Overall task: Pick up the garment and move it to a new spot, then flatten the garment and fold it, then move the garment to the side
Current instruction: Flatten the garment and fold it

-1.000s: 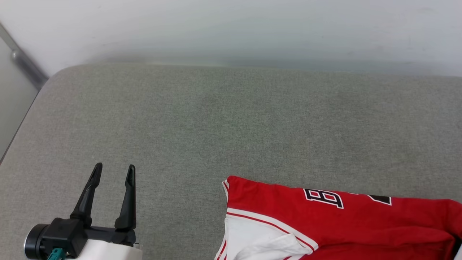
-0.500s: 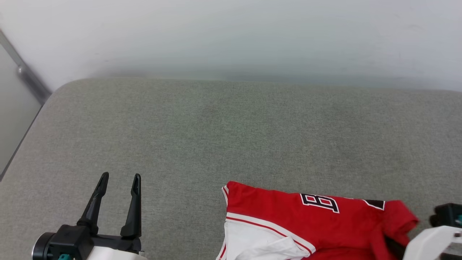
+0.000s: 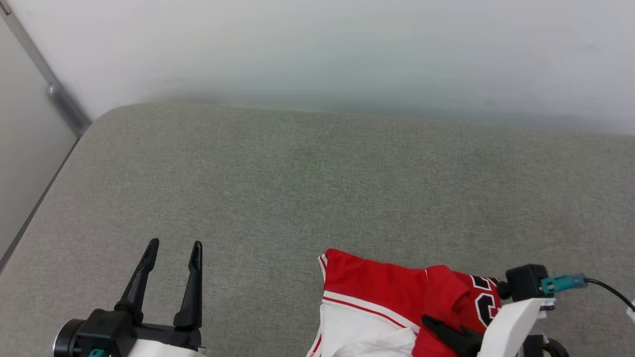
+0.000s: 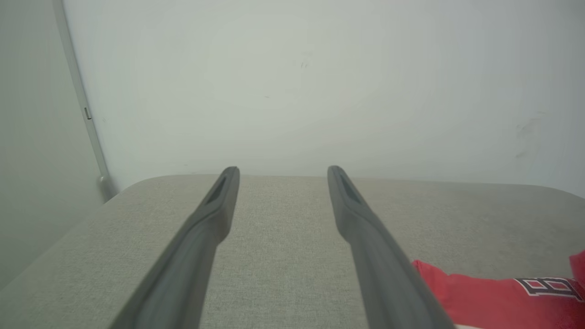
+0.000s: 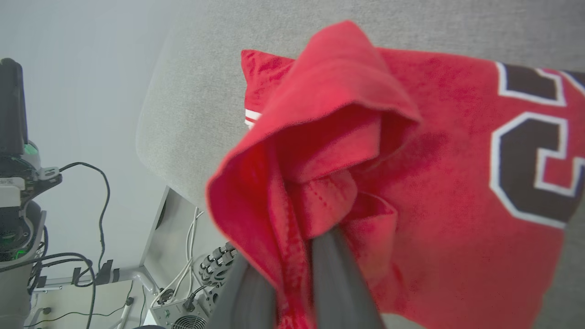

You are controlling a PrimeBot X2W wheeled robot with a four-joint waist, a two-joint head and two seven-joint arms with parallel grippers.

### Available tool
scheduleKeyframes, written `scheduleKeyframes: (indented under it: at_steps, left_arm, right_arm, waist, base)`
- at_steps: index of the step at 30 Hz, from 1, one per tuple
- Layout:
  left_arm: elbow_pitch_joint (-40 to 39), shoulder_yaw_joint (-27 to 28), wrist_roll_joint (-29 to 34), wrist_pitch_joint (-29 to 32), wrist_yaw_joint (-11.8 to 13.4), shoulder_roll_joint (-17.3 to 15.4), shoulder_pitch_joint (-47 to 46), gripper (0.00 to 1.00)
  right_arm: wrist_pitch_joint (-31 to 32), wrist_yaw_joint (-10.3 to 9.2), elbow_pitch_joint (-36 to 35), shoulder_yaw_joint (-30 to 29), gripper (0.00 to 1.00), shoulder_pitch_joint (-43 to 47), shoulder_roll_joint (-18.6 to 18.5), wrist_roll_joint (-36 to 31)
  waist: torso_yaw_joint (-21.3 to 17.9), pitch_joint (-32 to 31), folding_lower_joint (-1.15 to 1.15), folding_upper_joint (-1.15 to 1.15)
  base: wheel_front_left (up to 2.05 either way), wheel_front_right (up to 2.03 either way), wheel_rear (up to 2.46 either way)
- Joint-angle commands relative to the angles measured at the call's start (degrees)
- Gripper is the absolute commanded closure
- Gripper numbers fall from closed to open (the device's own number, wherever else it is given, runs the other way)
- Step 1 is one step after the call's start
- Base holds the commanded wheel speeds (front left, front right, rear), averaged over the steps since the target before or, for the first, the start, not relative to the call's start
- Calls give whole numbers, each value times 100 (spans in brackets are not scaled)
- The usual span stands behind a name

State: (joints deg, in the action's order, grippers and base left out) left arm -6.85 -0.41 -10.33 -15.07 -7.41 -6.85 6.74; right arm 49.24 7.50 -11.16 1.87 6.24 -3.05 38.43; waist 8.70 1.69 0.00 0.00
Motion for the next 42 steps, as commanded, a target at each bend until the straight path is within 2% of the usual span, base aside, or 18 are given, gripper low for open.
scheduleKeyframes:
  at_steps: [1,9,14,15,16,20,24,29,31,35,40,42]
  left_arm:
    - [8,-11,-16,-12,-10,-28,-27,0]
    - [23,-71,-44,-12,-10,-83,-97,0]
    - [-7,-136,-95,-12,-10,-107,-146,0]
    - [1,-131,-100,-12,-10,-114,-146,0]
    - [5,-131,-107,-12,-10,-120,-145,0]
    - [31,-142,-130,-12,-10,-123,-133,0]
    - [10,-158,-48,-12,-10,-183,-177,0]
    - [-12,-72,-78,-12,-9,-167,-254,0]
    - [-19,-62,-72,-12,-9,-158,-243,0]
    - [-37,-69,-93,-12,-9,-126,-251,0]
    - [-49,-67,-90,-12,-10,-102,-292,0]
    - [-51,-78,-87,-12,-9,-97,-316,0]
  right_arm:
    - [-95,-2,87,122,100,-128,27,157]
    - [-754,-1,1083,815,100,-714,25,755]
    - [-1053,-1,1760,1068,100,-1040,22,578]
    - [-1115,-1,1856,1125,69,-1116,23,495]
    - [-1197,-1,1941,1168,0,-1175,25,449]
    - [-1361,-1,2079,1498,0,-1325,25,549]
    - [-1413,-1,1918,1892,0,-1470,24,694]
    - [-1360,-1,1585,1894,0,-1619,19,599]
    - [-1376,-2,1433,1761,0,-1738,16,250]
    - [-1472,-1,1232,1376,0,-1919,-10,-901]
    - [-2166,-2,969,1287,0,-2185,-690,-2059]
    - [-2533,-2,986,1193,0,-2195,-875,-2266]
  waist:
    - [52,11,0,0]
    - [279,100,0,0]
    - [416,166,0,0]
    - [432,178,0,0]
    - [443,188,0,0]
    - [465,217,0,0]
    - [427,231,0,0]
    - [314,214,0,0]
    - [247,213,0,0]
    - [80,234,0,0]
    - [-149,286,0,0]
    - [-240,308,0,0]
  base:
    - [0,0,0]
    - [0,0,0]
    - [0,0,0]
    - [0,0,0]
    - [0,0,0]
    - [0,0,0]
    - [0,0,0]
    - [0,0,0]
    - [0,0,0]
    - [0,0,0]
    - [0,0,0]
    - [0,0,0]
